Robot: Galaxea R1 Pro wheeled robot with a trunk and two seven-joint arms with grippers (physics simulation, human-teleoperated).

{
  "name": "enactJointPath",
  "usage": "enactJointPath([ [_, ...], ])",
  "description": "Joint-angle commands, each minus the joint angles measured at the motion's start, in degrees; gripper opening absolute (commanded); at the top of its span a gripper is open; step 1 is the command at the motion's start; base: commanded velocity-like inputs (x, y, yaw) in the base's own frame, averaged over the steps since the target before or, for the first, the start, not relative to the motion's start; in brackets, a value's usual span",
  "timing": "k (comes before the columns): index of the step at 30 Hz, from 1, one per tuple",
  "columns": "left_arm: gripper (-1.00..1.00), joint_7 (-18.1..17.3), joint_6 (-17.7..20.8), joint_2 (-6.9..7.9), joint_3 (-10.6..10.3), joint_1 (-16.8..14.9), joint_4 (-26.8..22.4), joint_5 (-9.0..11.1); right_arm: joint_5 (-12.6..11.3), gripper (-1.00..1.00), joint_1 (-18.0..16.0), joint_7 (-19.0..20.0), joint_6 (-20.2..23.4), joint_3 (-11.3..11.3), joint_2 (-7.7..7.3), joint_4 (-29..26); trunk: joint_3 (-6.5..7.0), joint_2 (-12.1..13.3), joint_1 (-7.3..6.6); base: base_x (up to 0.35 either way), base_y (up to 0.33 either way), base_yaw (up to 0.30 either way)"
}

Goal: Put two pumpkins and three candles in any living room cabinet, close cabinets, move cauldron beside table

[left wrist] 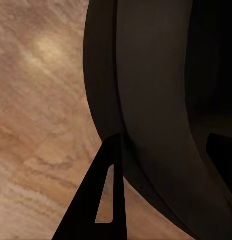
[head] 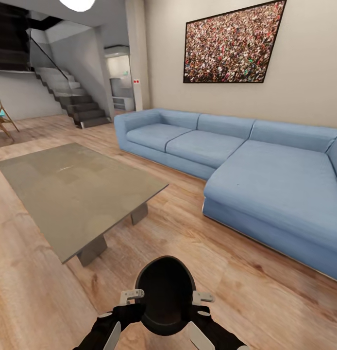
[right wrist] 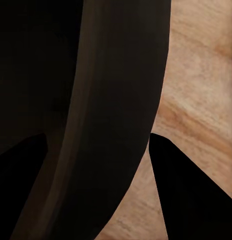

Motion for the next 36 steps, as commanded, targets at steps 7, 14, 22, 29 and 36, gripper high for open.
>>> enactJointPath([
  [7, -1.0, -0.09, 0.3, -0.05, -0.62, -0.05, -0.12, 1.41, -1.07, -1.0, -0.04, -0.47, 0.25, 1.82, 0.22, -0.08, -0.04, -0.03, -0.01, 0.076, -0.009, 0.205],
  [14, -1.0, -0.09, 0.3, -0.05, -0.62, -0.05, -0.12, 1.41, -1.07, -1.0, -0.04, -0.53, 0.26, 1.82, 0.22, -0.09, -0.04, -0.03, -0.01, 0.059, -0.063, 0.277],
  [22, -1.0, -0.09, 0.3, -0.05, -0.62, -0.05, -0.12, 1.41, -1.07, -1.0, -0.04, -0.56, 0.26, 1.82, 0.22, -0.09, -0.04, -0.03, -0.01, 0.005, -0.034, 0.28],
  [29, -1.0, -0.09, 0.3, -0.05, -0.62, -0.05, -0.12, 1.41, -1.07, -1.0, -0.04, -0.38, 0.22, 1.82, 0.22, -0.09, -0.04, -0.03, -0.01, 0.0, -0.002, 0.28],
  [36, -1.0, -0.09, 0.3, -0.05, -0.62, -0.05, -0.12, 1.41, -1.07, -1.0, -0.04, -0.32, 0.31, 1.82, 0.22, -0.09, -0.04, -0.03, -0.01, 0.0, -0.057, 0.199],
])
